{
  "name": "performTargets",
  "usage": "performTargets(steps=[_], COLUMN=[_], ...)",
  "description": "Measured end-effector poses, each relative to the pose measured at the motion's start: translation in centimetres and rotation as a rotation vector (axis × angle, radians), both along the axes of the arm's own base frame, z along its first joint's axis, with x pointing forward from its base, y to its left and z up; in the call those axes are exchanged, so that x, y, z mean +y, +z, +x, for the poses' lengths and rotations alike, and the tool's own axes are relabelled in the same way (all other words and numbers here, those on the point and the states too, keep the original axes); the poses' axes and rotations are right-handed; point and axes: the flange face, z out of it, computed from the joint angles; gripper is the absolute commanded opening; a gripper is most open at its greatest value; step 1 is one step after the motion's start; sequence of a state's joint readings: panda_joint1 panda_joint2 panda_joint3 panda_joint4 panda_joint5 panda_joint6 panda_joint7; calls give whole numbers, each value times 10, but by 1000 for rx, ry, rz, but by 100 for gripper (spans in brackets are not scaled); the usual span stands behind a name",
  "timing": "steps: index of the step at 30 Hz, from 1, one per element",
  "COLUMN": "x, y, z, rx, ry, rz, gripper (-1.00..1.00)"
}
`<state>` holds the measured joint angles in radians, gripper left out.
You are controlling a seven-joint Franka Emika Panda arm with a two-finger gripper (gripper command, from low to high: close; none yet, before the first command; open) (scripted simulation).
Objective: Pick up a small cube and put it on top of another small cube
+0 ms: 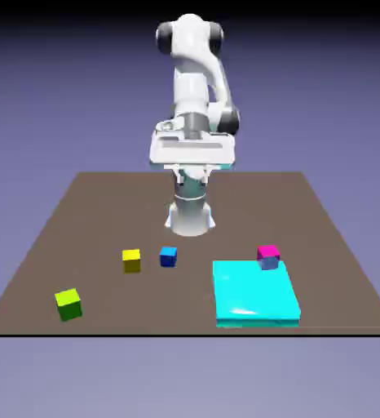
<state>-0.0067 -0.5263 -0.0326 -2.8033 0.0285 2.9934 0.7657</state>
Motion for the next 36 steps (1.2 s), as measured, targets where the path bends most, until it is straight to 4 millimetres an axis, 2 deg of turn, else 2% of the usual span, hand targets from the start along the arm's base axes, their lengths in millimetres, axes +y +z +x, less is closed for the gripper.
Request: performTargets(steps=[3, 6, 10, 12, 13, 15, 16, 18, 24, 25, 27, 33, 34, 35, 36], x=[-54, -104, -161, -185, -202, -211, -228, -225, -208, -206, -206, -224, -226, -225, -200], y=[-51, -103, -168, -198, -212, -238, -250, -253, -313, -319, -319, -258, -253, -253, -249], z=[3, -8, -42, -66, -83, -104, -127, -127, -128, -129, -129, -126, -127, -126, -101], rx=[194, 377, 604, 709, 755, 859, 895, 913, 912, 913, 913, 911, 911, 912, 945], ry=[-209, -426, -723, -874, -970, -1094, -1198, -1203, -1201, -1202, -1202, -1201, -1204, -1201, -1058], rz=[141, 282, 472, 567, 624, 706, 771, 775, 775, 774, 774, 777, 777, 775, 700], gripper=[0, 0, 0, 0, 0, 0, 0, 0, 0, -100, -100, -100, -100, -100, -100])
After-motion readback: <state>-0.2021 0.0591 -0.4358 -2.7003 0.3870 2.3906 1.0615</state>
